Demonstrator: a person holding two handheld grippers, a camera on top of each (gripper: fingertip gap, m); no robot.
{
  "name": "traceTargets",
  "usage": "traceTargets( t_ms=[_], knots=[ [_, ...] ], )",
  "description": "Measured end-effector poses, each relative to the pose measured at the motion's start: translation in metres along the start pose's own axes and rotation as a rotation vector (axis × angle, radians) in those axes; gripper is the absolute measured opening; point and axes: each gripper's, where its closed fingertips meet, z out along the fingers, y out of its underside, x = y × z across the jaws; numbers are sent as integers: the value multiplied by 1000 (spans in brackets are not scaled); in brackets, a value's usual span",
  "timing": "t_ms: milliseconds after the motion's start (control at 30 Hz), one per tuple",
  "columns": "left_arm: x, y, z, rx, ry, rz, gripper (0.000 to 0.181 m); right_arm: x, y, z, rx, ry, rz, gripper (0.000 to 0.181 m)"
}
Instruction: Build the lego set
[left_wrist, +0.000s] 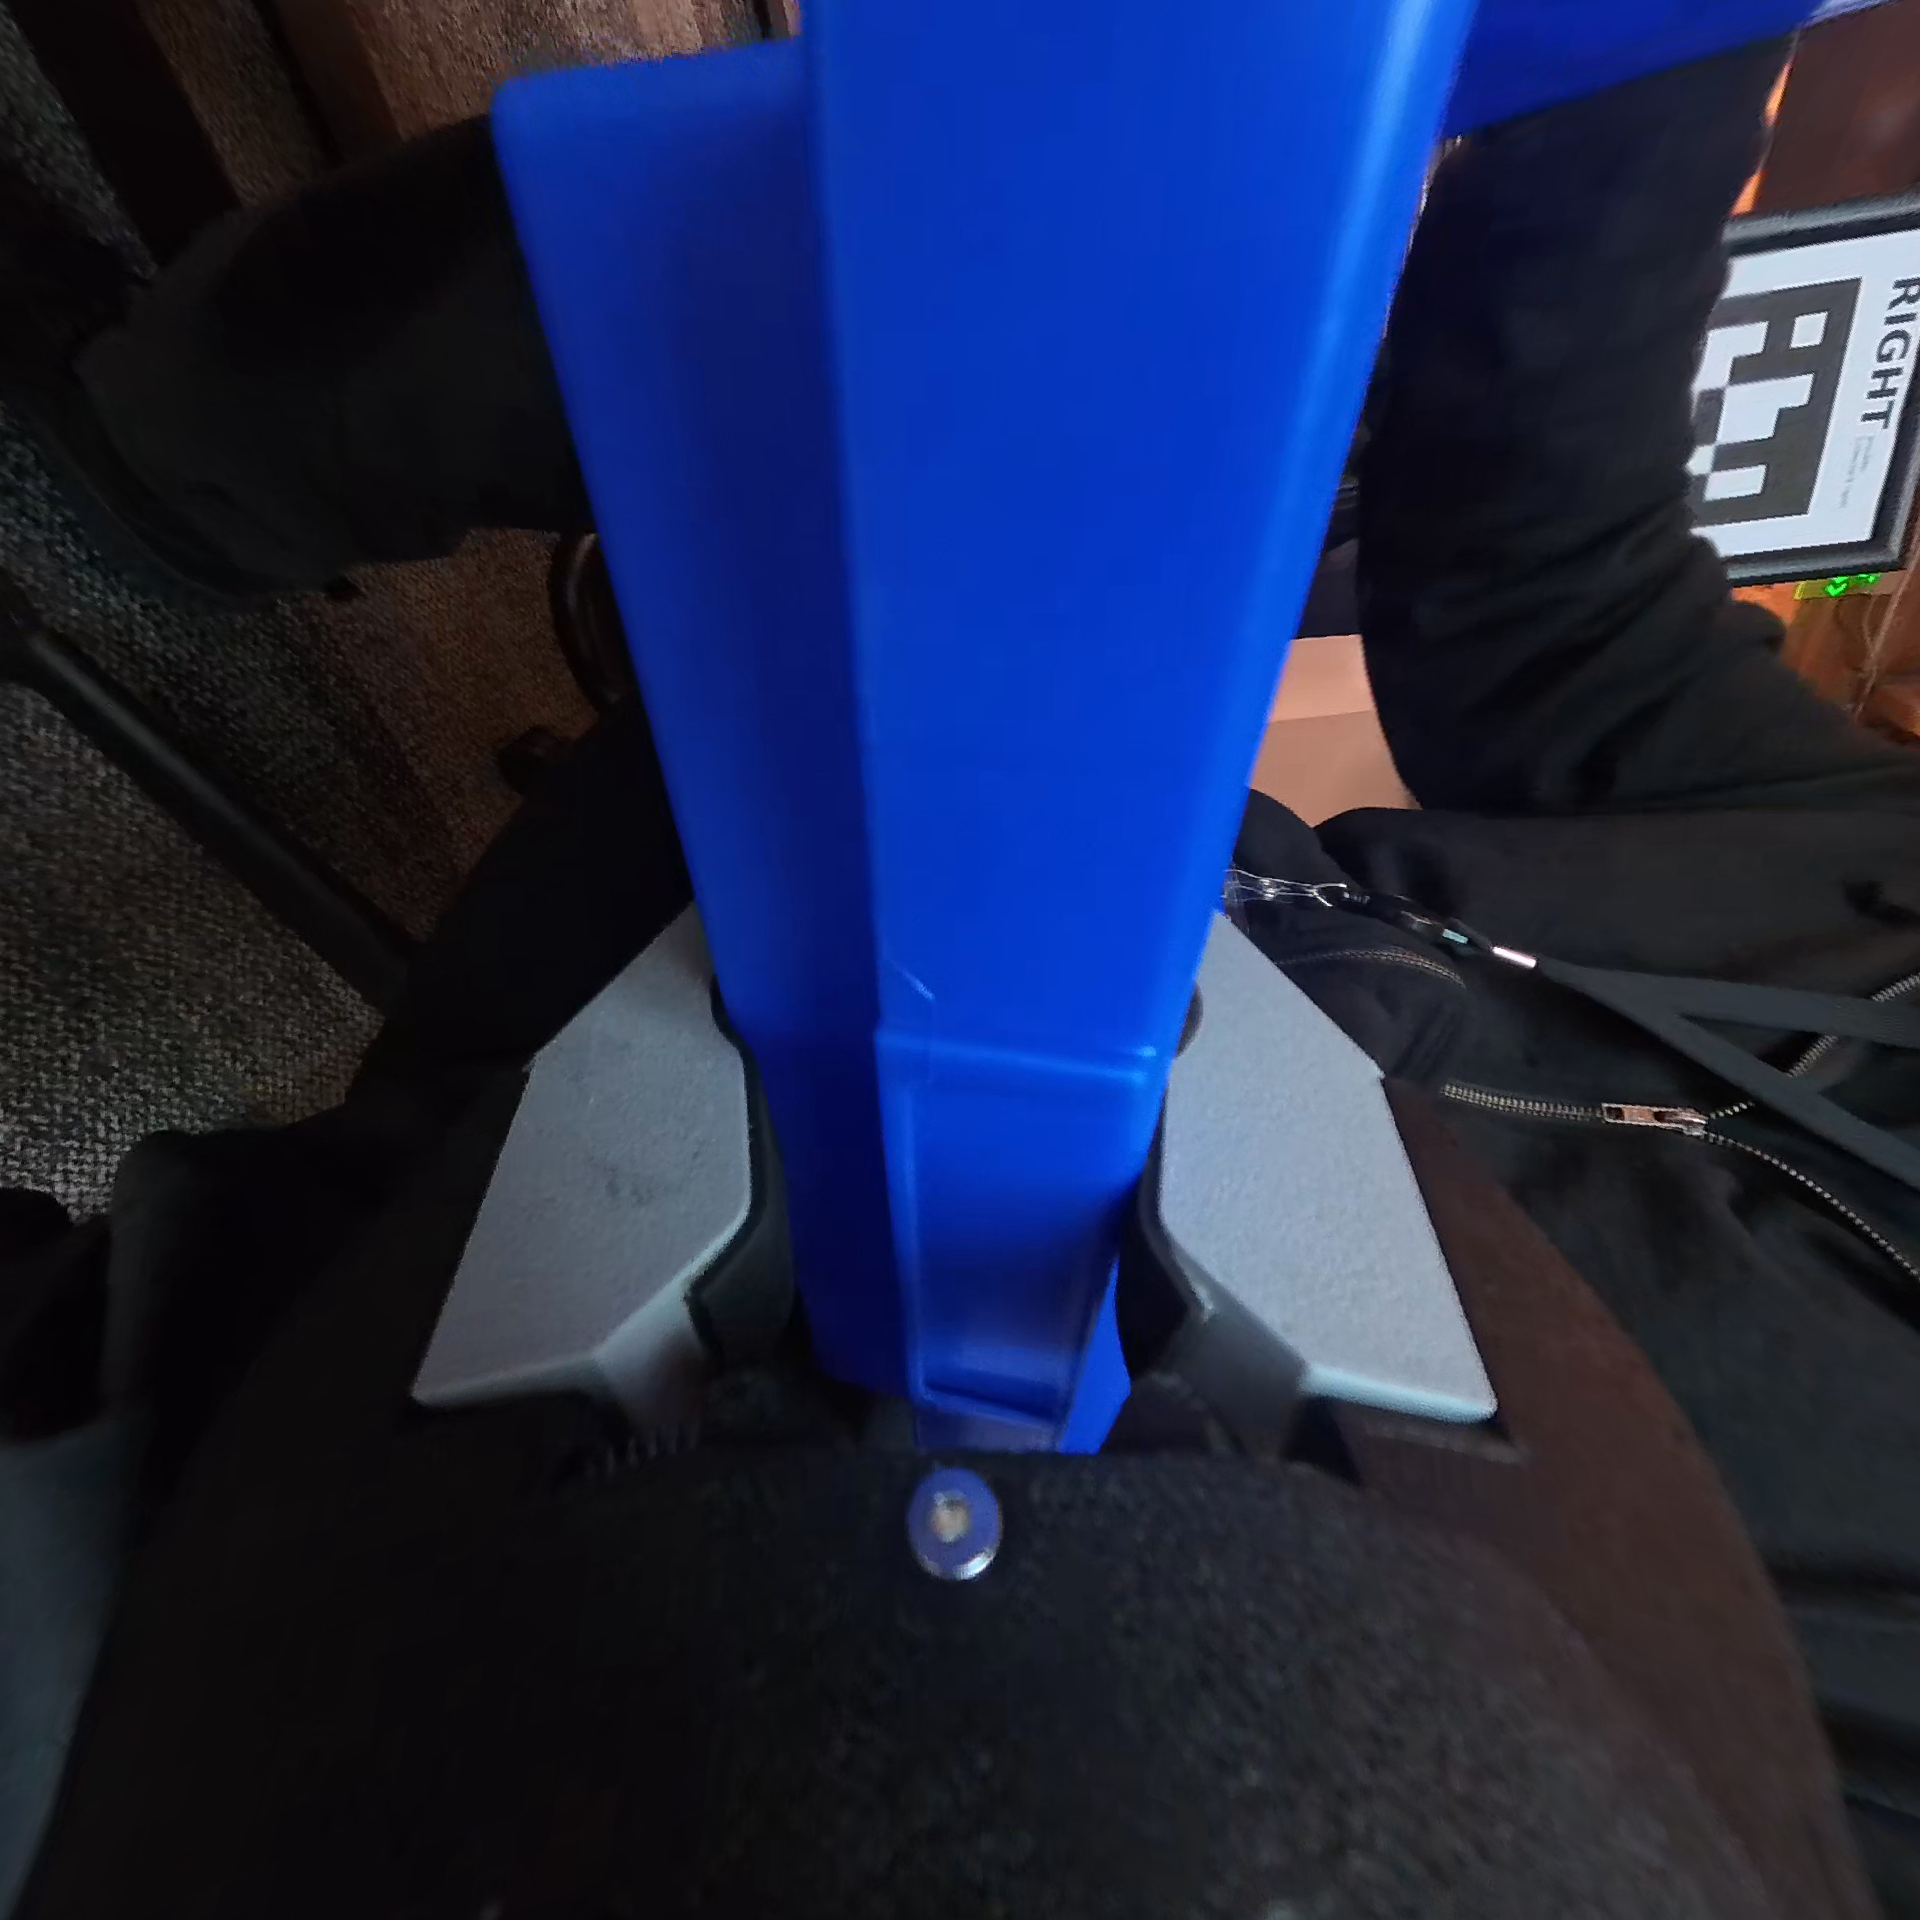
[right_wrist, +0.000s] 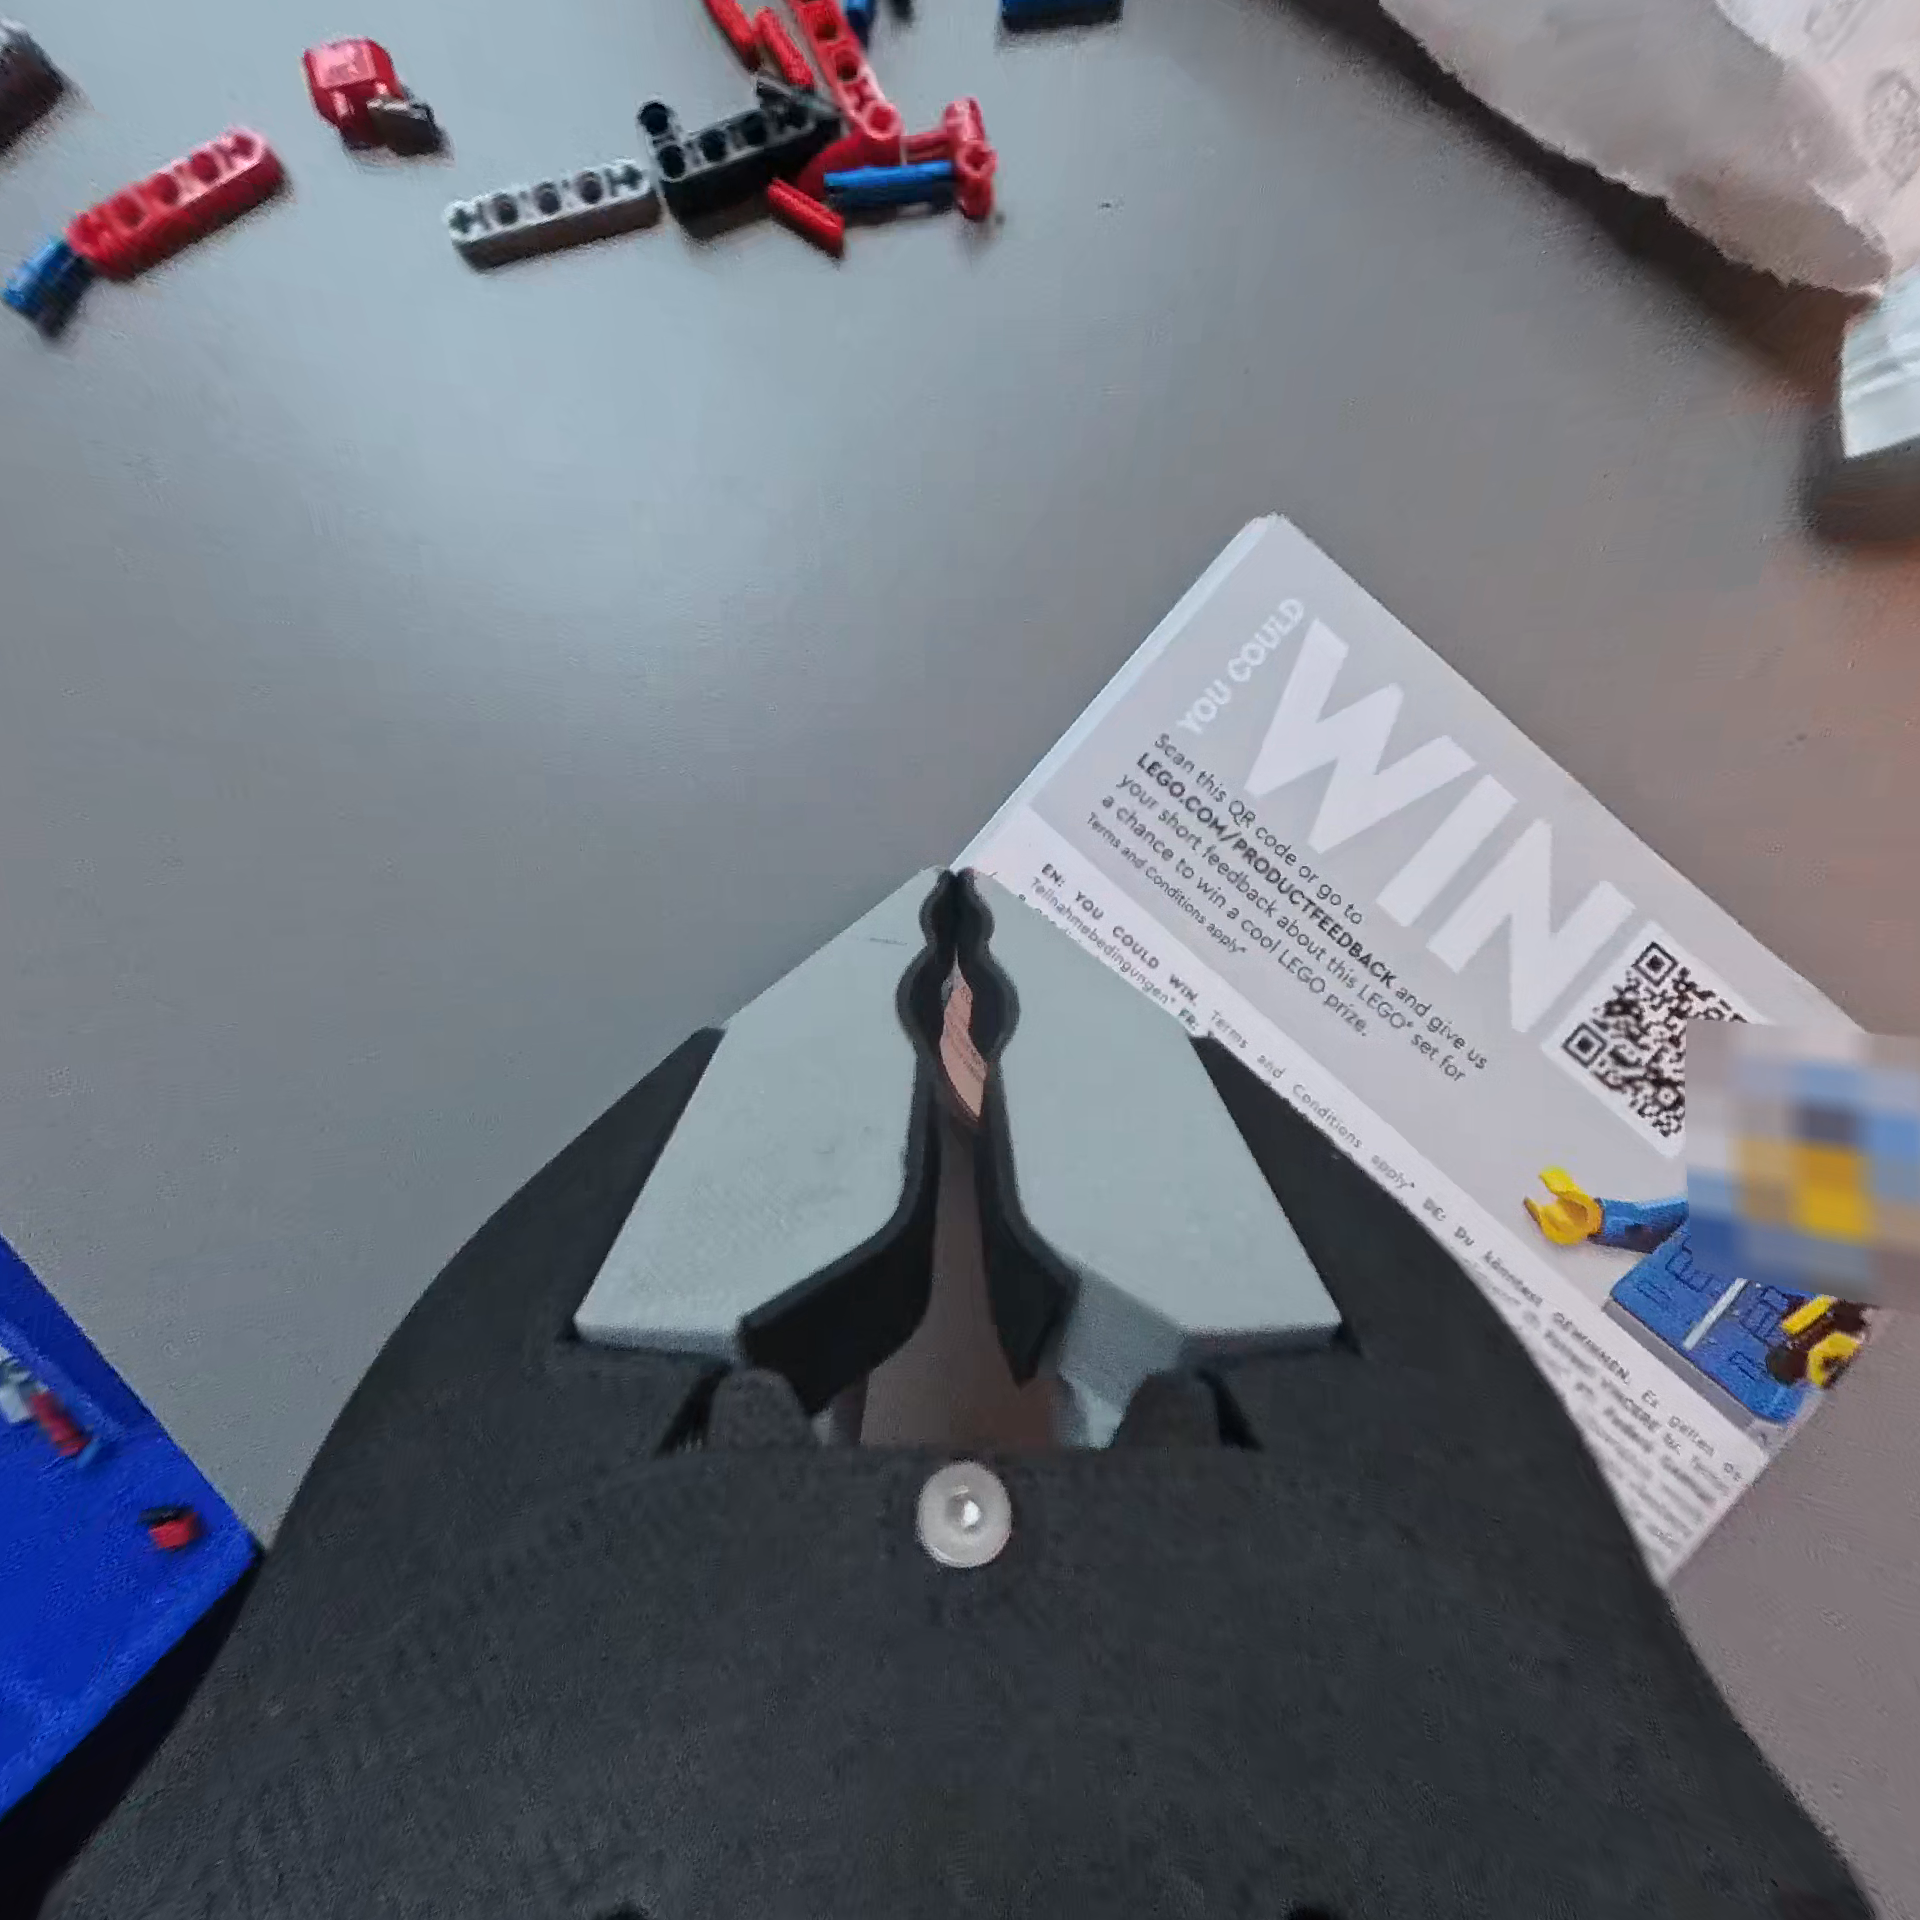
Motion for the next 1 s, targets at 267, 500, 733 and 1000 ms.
traceTargets(
  t_ms=[267,500,733,1000],
  knots=[
    [1,-1,-1,3,-8,3,76,60,-83,-100,323,24,122,0],
    [2,-1,0,1,-13,-1,76,153,-166,-257,773,150,270,0],
    [3,-3,-2,6,-16,11,76,90,-218,-366,997,220,-17,0],
    [5,-1,-1,0,-13,16,76,108,-179,-276,929,87,188,0]
  ],
)
